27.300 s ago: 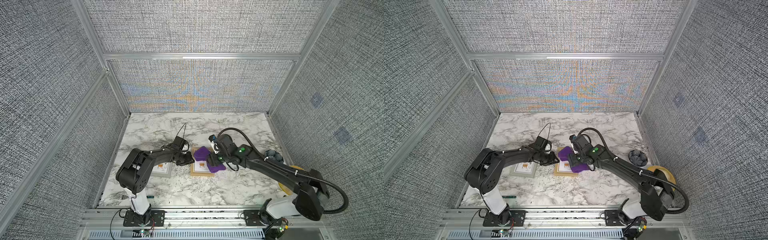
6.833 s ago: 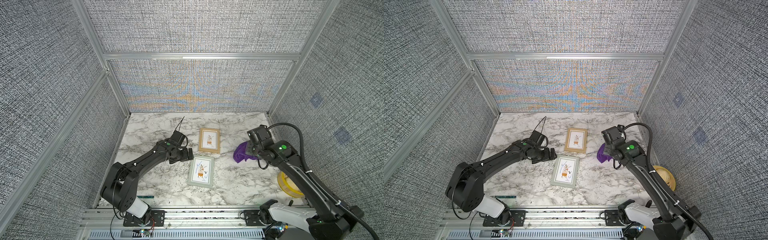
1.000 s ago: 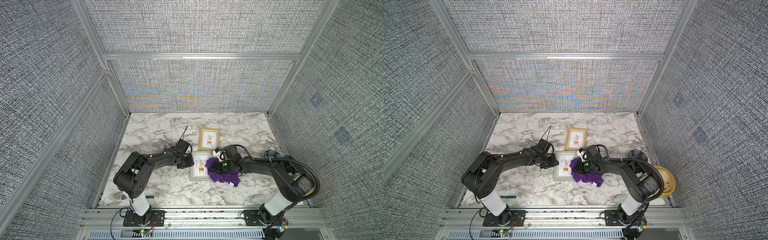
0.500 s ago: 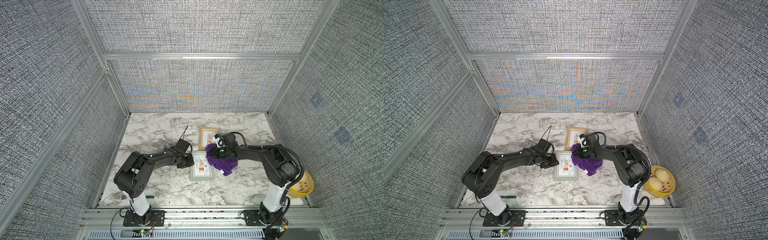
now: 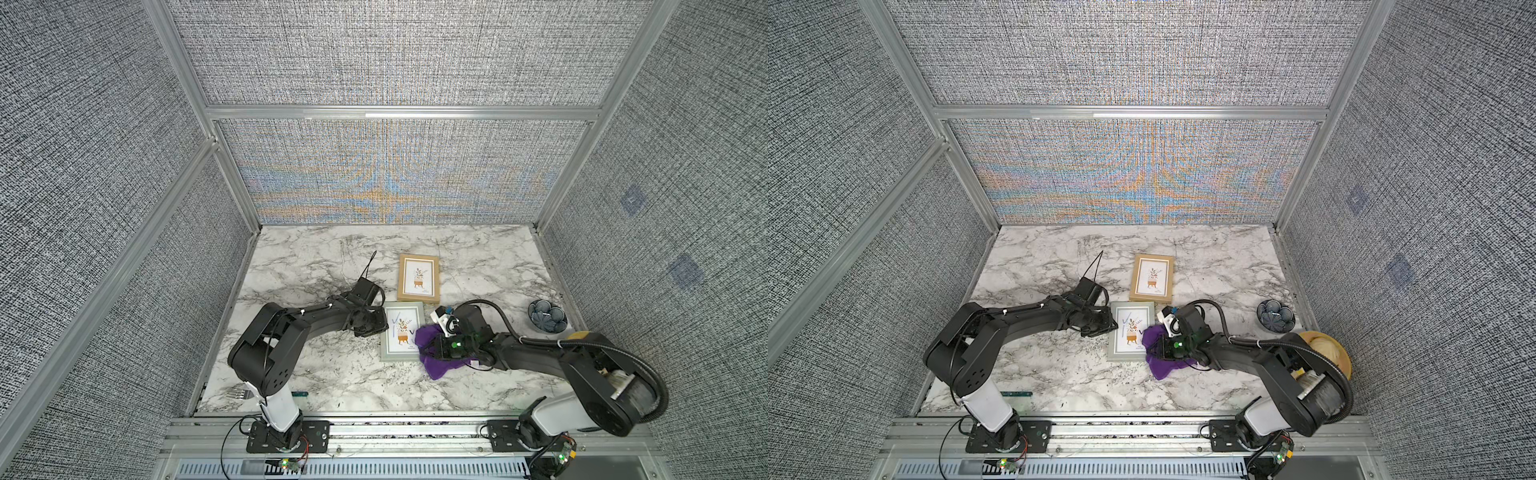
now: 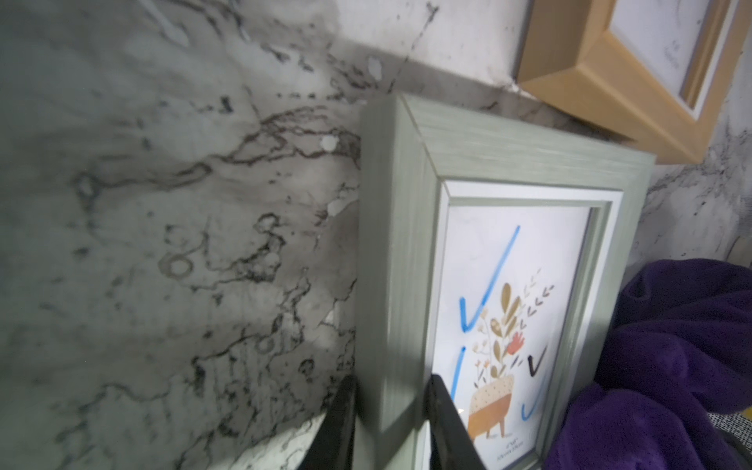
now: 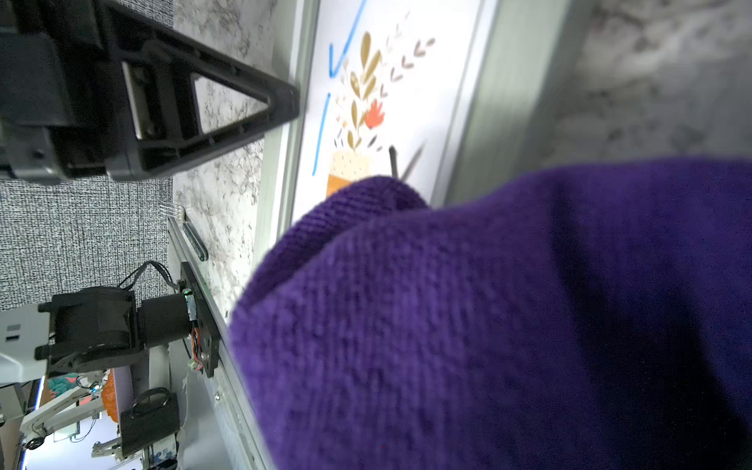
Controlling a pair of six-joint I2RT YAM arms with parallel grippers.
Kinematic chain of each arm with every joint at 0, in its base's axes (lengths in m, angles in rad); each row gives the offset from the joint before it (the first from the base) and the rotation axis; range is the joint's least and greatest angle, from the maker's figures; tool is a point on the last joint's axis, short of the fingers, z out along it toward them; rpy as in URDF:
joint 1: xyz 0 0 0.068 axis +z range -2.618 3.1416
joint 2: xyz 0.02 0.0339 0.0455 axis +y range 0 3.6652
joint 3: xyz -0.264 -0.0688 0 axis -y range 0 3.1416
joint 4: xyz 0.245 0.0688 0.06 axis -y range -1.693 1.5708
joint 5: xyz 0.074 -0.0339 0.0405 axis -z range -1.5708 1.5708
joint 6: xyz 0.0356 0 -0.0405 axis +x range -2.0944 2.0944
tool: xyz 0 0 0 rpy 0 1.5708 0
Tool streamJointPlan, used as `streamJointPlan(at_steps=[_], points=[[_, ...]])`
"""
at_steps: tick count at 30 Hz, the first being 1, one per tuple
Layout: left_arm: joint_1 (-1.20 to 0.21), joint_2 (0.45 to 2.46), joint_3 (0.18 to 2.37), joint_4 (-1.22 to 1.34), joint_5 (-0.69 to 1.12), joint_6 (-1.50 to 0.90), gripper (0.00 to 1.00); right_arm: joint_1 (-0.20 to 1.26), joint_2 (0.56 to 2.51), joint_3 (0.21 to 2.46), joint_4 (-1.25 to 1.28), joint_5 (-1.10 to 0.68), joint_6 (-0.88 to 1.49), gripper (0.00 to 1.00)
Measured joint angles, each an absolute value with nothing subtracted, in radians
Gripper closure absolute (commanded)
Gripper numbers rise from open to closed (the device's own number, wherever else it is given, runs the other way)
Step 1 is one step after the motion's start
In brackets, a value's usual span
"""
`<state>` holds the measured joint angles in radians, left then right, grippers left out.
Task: Wipe the picture frame with a cloth
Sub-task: Wipe the dirt from the picture frame.
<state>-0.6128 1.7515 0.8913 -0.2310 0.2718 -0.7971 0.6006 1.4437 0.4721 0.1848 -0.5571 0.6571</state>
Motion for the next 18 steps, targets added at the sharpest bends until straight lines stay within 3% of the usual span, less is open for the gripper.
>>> streamJointPlan(at_steps=[6, 18], points=[[-0.613, 1.753, 0.895, -0.235, 0.272, -0.779, 0.94, 0.525, 1.578, 0.646, 0.069, -0.550, 0.621, 1.00], [-0.613, 1.749, 0.891, -0.230, 0.270, -0.720, 0.94, 0.463, 1.821, 0.910, 0.132, -0.451, 0.625, 1.00]])
